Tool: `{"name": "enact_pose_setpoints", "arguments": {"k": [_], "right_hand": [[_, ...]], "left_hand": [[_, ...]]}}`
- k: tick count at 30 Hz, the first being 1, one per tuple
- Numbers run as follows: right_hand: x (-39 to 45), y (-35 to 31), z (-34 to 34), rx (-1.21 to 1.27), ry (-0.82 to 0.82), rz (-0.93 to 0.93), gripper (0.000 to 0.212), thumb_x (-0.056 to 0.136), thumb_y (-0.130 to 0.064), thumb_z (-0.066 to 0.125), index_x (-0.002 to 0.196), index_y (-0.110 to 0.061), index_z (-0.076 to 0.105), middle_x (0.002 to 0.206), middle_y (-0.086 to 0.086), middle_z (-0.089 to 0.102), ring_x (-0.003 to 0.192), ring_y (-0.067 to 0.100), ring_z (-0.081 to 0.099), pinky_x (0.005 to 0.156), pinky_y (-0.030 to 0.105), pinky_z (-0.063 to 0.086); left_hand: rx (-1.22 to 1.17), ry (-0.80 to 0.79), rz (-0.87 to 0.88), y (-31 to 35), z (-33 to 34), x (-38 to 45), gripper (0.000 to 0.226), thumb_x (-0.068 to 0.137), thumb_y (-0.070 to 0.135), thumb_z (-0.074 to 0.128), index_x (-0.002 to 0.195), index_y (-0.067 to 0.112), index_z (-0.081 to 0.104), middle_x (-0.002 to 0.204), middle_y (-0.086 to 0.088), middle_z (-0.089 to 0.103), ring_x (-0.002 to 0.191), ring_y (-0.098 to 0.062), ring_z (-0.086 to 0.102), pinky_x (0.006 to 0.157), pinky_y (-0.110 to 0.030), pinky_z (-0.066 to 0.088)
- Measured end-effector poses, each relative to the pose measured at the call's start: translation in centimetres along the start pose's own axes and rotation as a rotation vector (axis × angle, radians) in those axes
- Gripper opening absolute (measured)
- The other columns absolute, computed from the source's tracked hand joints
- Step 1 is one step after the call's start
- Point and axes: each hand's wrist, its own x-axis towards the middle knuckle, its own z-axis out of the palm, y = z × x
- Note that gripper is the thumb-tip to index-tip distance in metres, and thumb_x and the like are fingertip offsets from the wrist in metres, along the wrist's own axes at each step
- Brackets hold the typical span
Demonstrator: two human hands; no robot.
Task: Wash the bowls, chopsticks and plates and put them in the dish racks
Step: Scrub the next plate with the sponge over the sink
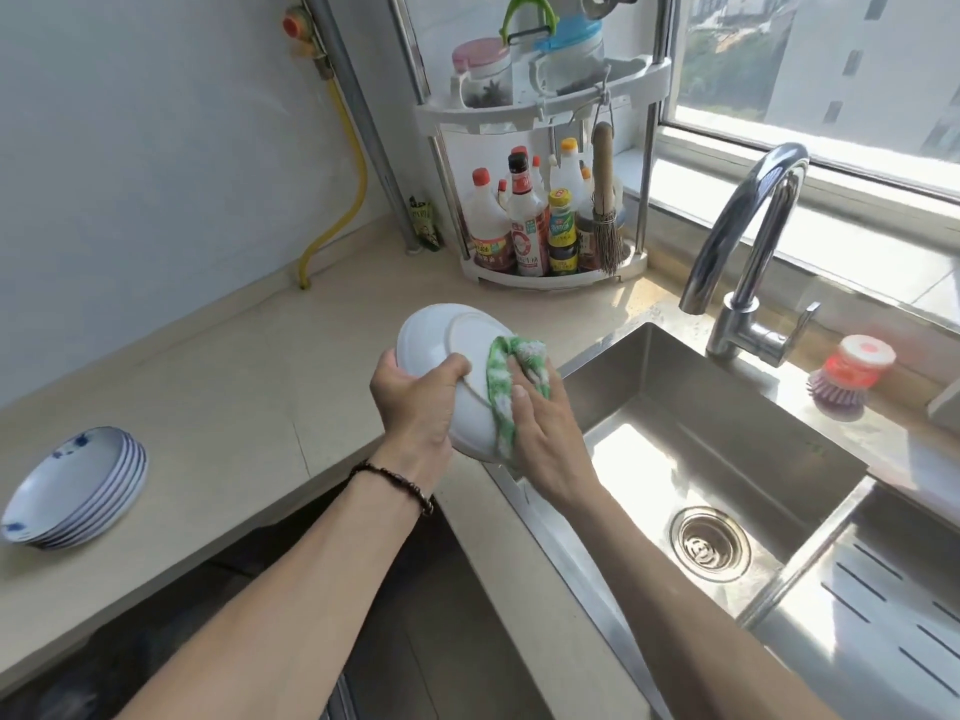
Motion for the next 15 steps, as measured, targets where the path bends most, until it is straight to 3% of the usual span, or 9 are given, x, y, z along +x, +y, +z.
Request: {"name": "enact_pose_setpoints", "arguments": {"k": [2, 4, 6, 8, 10, 12, 14, 15], "right_hand": [[-1.1, -1.5, 2.1, -0.038, -0.008, -0.059, 0.063, 0.1, -0.051, 0.012, 0.155, -0.03, 0.034, 0.166, 0.004, 0.012, 0.153, 0.025, 0.0, 0.126, 0.04, 0.001], [-2.2, -2.0, 3.6, -0.022, -0.018, -0.079, 0.061, 0.101, -0.052, 0.014, 0.157, -0.031, 0.03, 0.167, 0.001, 0.008, 0.154, 0.021, -0.006, 0.125, 0.035, 0.0], [-2.2, -1.7, 4.1, 0.009, 0.032, -0.068, 0.06, 0.105, -0.049, 0.016, 0.159, -0.024, 0.021, 0.167, 0.002, 0.008, 0.154, 0.018, 0.003, 0.122, 0.021, 0.005], [-1.0, -2.1, 4.1, 0.131, 0.072, 0.083, 0.054, 0.11, -0.038, 0.018, 0.159, -0.016, 0.021, 0.163, 0.004, 0.022, 0.15, 0.016, 0.018, 0.112, 0.01, 0.011], [0.4, -2.8, 4.1, 0.242, 0.082, 0.262, 0.052, 0.109, -0.038, 0.018, 0.14, -0.009, 0.049, 0.134, 0.007, 0.051, 0.128, 0.022, 0.045, 0.101, 0.022, 0.03], [1.3, -4.1, 5.0, 0.227, 0.099, 0.271, 0.064, 0.1, -0.053, 0.013, 0.108, -0.008, 0.058, 0.11, 0.01, 0.062, 0.11, 0.032, 0.057, 0.097, 0.04, 0.043], [1.4, -5.7, 6.8, 0.148, 0.123, 0.17, 0.064, 0.102, -0.054, 0.011, 0.103, -0.01, 0.059, 0.104, 0.012, 0.064, 0.103, 0.034, 0.06, 0.095, 0.051, 0.046], [1.2, -6.6, 8.1, 0.092, 0.137, 0.093, 0.058, 0.106, -0.049, 0.013, 0.111, -0.015, 0.06, 0.11, 0.013, 0.063, 0.106, 0.034, 0.058, 0.097, 0.05, 0.045]], "left_hand": [[-0.043, 0.04, -0.005, 0.4, -0.9, 0.3, 0.032, 0.07, -0.006, 0.074, 0.092, 0.011, 0.059, 0.091, -0.008, 0.069, 0.077, -0.026, 0.069, 0.063, -0.034, 0.061], [-0.034, 0.039, 0.003, 0.8, -2.1, 0.4, 0.033, 0.07, -0.006, 0.074, 0.093, 0.011, 0.059, 0.095, -0.01, 0.069, 0.081, -0.027, 0.07, 0.063, -0.034, 0.061], [0.011, -0.009, 0.038, 1.2, -3.9, 0.3, 0.035, 0.069, -0.005, 0.076, 0.094, 0.013, 0.059, 0.099, -0.01, 0.069, 0.088, -0.028, 0.07, 0.067, -0.036, 0.061], [0.045, -0.107, 0.057, 1.5, -6.1, 0.0, 0.041, 0.067, -0.004, 0.077, 0.101, 0.013, 0.061, 0.103, -0.009, 0.07, 0.093, -0.027, 0.07, 0.072, -0.037, 0.061], [0.051, -0.244, 0.046, 1.6, -8.6, -0.5, 0.052, 0.06, 0.001, 0.079, 0.108, 0.014, 0.063, 0.106, -0.008, 0.072, 0.096, -0.026, 0.07, 0.076, -0.04, 0.061], [0.075, -0.32, 0.049, 1.8, -11.2, -0.6, 0.056, 0.054, 0.006, 0.077, 0.108, 0.015, 0.064, 0.107, -0.008, 0.073, 0.098, -0.026, 0.071, 0.079, -0.042, 0.061], [0.074, -0.314, 0.074, 1.9, -14.0, -0.3, 0.055, 0.053, 0.006, 0.076, 0.107, 0.014, 0.065, 0.106, -0.009, 0.073, 0.098, -0.027, 0.071, 0.081, -0.044, 0.061], [0.082, -0.305, 0.093, 2.1, -15.4, 0.0, 0.055, 0.053, 0.005, 0.076, 0.106, 0.013, 0.064, 0.105, -0.01, 0.073, 0.097, -0.027, 0.071, 0.081, -0.044, 0.061]]}}
